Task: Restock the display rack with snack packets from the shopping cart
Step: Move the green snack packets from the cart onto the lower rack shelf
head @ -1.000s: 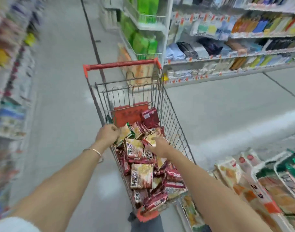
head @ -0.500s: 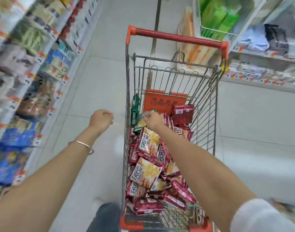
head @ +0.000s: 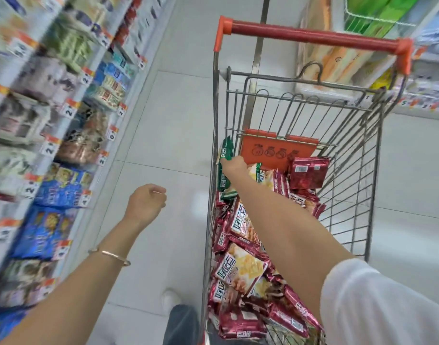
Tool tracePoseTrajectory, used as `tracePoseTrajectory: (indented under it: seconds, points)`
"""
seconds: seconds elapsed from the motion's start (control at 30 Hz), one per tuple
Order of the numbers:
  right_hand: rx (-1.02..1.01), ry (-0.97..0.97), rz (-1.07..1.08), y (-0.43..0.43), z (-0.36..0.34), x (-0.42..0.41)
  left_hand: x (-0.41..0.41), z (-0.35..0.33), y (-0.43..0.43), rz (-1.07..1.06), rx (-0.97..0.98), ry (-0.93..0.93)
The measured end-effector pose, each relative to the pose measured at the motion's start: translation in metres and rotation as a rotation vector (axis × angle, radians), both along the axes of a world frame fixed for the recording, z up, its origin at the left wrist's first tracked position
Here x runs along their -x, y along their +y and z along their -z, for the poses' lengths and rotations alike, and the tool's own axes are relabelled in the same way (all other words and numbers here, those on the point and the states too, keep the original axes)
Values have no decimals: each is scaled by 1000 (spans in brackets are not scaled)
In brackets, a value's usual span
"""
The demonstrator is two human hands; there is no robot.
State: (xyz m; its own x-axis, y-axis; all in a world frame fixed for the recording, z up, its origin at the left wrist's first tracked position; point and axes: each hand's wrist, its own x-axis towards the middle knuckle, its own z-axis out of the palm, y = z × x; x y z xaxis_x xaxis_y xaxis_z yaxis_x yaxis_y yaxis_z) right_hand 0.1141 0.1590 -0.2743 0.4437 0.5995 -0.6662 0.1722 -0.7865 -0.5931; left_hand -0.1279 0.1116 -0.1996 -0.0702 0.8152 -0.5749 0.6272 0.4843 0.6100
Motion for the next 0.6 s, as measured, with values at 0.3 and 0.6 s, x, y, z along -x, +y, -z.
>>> tracePoseTrajectory:
  seconds: [0.3, 0.6]
  points:
    - [49, 190, 213, -31, -8, -42, -43, -23, 29, 49, -22, -136]
    - [-24, 273, 216, -10, 8, 0, -27, -30, 31, -43, -23, -152]
